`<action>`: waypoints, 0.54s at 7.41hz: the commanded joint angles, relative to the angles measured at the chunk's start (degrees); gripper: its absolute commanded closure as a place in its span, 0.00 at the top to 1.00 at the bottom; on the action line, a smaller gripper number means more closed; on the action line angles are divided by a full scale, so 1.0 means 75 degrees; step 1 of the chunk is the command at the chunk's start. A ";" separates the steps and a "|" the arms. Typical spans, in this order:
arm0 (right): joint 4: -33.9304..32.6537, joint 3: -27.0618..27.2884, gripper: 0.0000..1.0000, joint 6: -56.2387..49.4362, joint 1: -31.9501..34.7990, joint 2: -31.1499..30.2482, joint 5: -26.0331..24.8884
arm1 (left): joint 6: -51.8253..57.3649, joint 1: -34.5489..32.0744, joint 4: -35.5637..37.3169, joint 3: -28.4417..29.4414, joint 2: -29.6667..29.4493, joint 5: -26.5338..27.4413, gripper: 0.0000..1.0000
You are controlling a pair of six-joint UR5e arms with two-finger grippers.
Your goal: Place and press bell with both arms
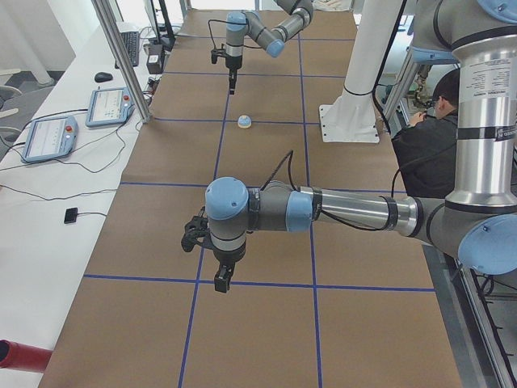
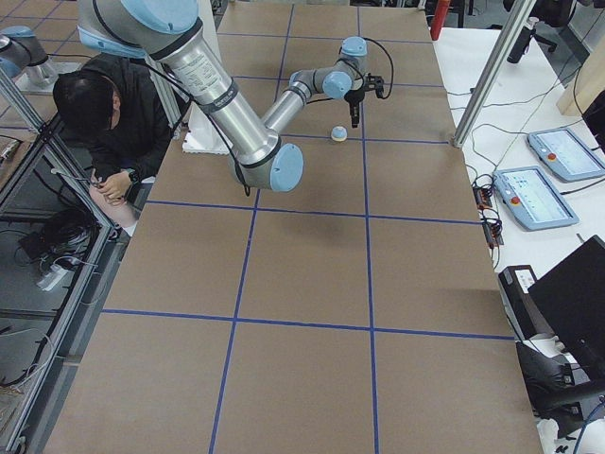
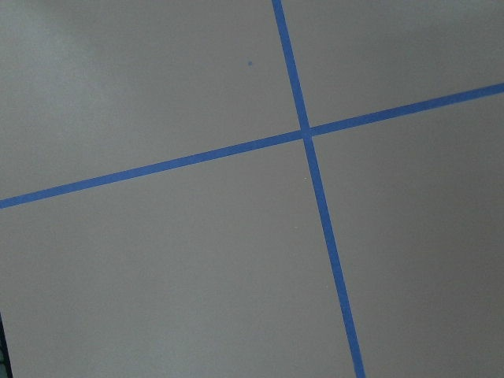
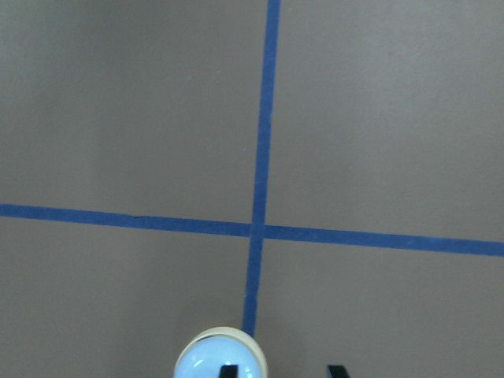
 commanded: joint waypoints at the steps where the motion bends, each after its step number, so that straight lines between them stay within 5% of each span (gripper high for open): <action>1: 0.0000 0.0573 1.00 -0.1926 0.1463 -0.1190 0.1143 | -0.1041 0.0015 0.0000 0.0009 0.0125 -0.0736 1.00; 4: -0.0757 0.0574 1.00 -0.5298 0.3665 -0.2154 0.2152 | -0.1412 0.0004 -0.0584 -0.0097 0.0301 -0.0930 1.00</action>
